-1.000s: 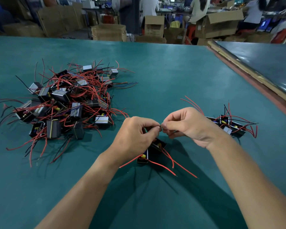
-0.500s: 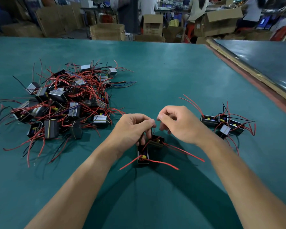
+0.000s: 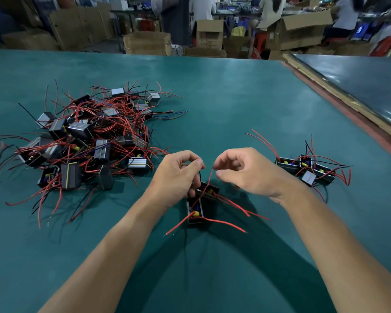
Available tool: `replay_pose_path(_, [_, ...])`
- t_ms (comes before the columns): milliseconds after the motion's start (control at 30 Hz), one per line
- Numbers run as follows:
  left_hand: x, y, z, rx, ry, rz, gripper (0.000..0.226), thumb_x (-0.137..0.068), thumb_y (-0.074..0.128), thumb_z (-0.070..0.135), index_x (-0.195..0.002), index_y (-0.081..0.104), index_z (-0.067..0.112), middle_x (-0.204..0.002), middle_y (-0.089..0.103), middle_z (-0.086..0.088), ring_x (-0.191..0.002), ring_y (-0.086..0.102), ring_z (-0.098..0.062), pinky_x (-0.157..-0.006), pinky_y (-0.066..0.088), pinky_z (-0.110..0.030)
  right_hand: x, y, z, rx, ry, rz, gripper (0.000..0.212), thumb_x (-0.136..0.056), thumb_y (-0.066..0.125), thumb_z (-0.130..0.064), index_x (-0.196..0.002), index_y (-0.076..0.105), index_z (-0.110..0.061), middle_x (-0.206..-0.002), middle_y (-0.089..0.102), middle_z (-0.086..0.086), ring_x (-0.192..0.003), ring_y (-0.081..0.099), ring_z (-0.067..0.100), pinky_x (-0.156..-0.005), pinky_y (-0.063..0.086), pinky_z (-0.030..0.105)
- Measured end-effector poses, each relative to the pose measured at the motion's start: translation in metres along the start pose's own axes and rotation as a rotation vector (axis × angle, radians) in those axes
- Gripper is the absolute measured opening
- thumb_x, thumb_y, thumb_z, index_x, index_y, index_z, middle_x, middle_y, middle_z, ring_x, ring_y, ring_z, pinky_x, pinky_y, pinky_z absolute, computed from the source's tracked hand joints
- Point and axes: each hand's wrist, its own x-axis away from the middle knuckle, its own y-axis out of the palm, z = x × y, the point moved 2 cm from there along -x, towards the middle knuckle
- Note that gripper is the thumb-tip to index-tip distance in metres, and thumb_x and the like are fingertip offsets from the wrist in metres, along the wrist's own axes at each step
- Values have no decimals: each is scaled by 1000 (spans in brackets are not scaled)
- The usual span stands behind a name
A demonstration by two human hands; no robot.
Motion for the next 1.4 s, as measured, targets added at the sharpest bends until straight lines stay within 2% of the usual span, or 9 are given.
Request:
replay_pose_path(167, [-3, 1, -5, -53, -15, 7, 27, -97, 56, 23, -72, 56, 13, -47, 55, 2, -35, 48, -15, -42, 37, -20, 5, 3, -5, -43, -43, -125, 28, -74, 73, -41, -90, 67, -18, -74, 68, 4, -66, 57, 13, -60, 48, 27])
replay_pose_path(300, [-2, 0, -6, -93, 25, -4, 23, -89, 67, 19, -70, 54, 12, -45, 53, 1, -36, 46, -14, -47, 38, -25, 5, 4, -7, -50, -114, -127, 28, -73, 80, -34, -91, 64, -18, -86, 72, 18, -69, 59, 18, -70, 49, 38])
replay_pose_path(400, [-2, -2, -6, -103, 46, 47, 22, -83, 72, 14, -78, 51, 15, -53, 51, 3, -40, 40, -10, -45, 34, -22, 5, 4, -6, -34, -94, -127, 28, -73, 80, -32, -89, 65, -17, -79, 72, 12, -67, 59, 18, -69, 50, 37])
replay_pose_path(600, [6, -9, 5, -262, 232, 1, 35, -72, 73, 50, -59, 67, 18, -43, 44, 11, -44, 32, -7, -45, 26, -20, 3, 4, -4, 6, -89, -101, 17, -82, 81, -21, -84, 65, -14, -69, 65, 1, -62, 53, 12, -60, 45, 29])
replay_pose_path(700, [9, -9, 7, -257, 222, -102, 21, -77, 79, 35, -65, 74, 19, -48, 53, 10, -46, 36, -6, -46, 28, -18, 4, 5, -2, 5, -52, -147, 16, -82, 78, -14, -93, 66, -17, -71, 70, -1, -62, 58, 13, -63, 48, 31])
replay_pose_path(833, [6, -11, 7, -130, 188, -69, 15, -86, 71, 10, -71, 73, 12, -49, 55, 9, -44, 41, -8, -48, 34, -20, 2, 6, 1, 17, 9, -145, 55, -76, 82, -17, -124, 56, -24, -77, 72, -6, -63, 61, 11, -64, 49, 27])
replay_pose_path(1033, [6, -14, 10, 61, 144, -16, 9, -89, 66, 2, -84, 72, 7, -58, 64, -1, -41, 46, -13, -43, 40, -19, 4, 17, -5, -42, -113, -181, 8, -79, 82, -16, -80, 74, -11, -68, 68, 12, -61, 54, 10, -58, 43, 27])
replay_pose_path(1267, [8, -14, 12, 99, 131, -31, 11, -89, 65, 1, -84, 74, 7, -60, 66, -5, -40, 47, -11, -42, 43, -18, 1, 13, -3, -46, -161, -40, 24, -83, 73, -31, -71, 72, -11, -52, 52, 12, -50, 38, 12, -48, 30, 25])
replay_pose_path(1400, [8, -11, 10, 32, 143, -60, 13, -88, 67, 2, -82, 76, 9, -62, 67, -5, -43, 49, -13, -45, 43, -20, -3, 7, -1, -54, -130, 28, 14, -84, 75, -21, -72, 74, -14, -65, 68, 12, -54, 54, 13, -57, 44, 31])
